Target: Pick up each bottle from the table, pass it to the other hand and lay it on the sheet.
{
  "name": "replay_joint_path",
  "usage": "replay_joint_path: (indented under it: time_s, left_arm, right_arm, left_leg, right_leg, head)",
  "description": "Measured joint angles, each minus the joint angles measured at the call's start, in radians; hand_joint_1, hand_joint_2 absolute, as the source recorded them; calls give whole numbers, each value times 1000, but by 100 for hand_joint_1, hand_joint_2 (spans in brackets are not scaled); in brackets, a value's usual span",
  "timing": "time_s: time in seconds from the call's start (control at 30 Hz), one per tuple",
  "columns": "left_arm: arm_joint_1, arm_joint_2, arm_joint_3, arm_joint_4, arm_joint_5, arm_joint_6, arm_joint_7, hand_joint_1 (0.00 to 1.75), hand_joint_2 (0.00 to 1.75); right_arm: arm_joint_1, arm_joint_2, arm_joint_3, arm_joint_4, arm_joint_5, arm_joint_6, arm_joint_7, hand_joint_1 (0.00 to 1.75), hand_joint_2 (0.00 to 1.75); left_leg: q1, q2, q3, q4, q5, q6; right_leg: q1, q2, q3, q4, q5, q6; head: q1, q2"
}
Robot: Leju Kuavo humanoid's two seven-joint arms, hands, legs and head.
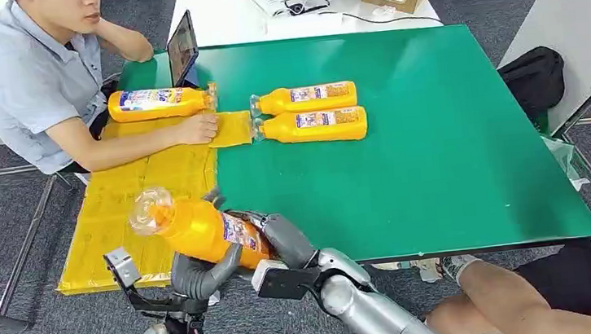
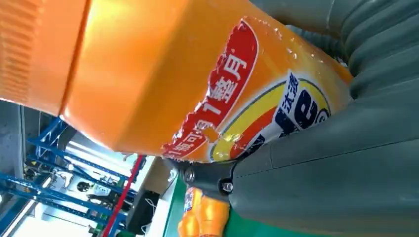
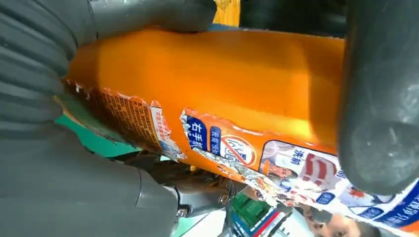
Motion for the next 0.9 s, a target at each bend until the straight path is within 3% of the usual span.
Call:
replay_joint_path:
  time_s: [0.07, 0.1, 0.57, 0.77, 0.9]
  left_arm:
    - [-3, 0, 1, 1, 0, 0, 0, 175, 175]
    - [-6, 0, 2, 1, 0, 0, 0, 175, 175]
    - [-18, 2, 33, 9, 127, -82, 12, 175, 175]
    - [-24, -3, 61, 12, 45, 71, 18, 175, 175]
    - [-45, -3, 82, 34, -113, 313, 9, 175, 175]
  right_arm:
    - [-1, 0, 3, 4, 1, 0, 2, 0, 175]
    - [-1, 0, 5, 6, 3, 0, 3, 0, 0]
    - [28, 8, 10, -43, 17, -113, 48, 0, 0]
    - [84, -2, 4, -131, 69, -221, 46, 0, 0]
    - [114, -6, 4, -182, 115, -309, 39, 0, 0]
  left_leg:
    - [0, 0, 0, 0, 0, 0]
    - [0, 0, 0, 0, 0, 0]
    - [0, 0, 0, 0, 0, 0]
    - [0, 0, 0, 0, 0, 0]
    - [0, 0, 0, 0, 0, 0]
  right_leg:
    - [0, 0, 0, 0, 0, 0]
    - [0, 0, 0, 0, 0, 0]
    - [0, 0, 0, 0, 0, 0]
    - [0, 0, 0, 0, 0, 0]
    - [0, 0, 0, 0, 0, 0]
  head:
    - [-1, 0]
    - [0, 0]
    - [0, 0]
    - [1, 0]
    - [0, 0]
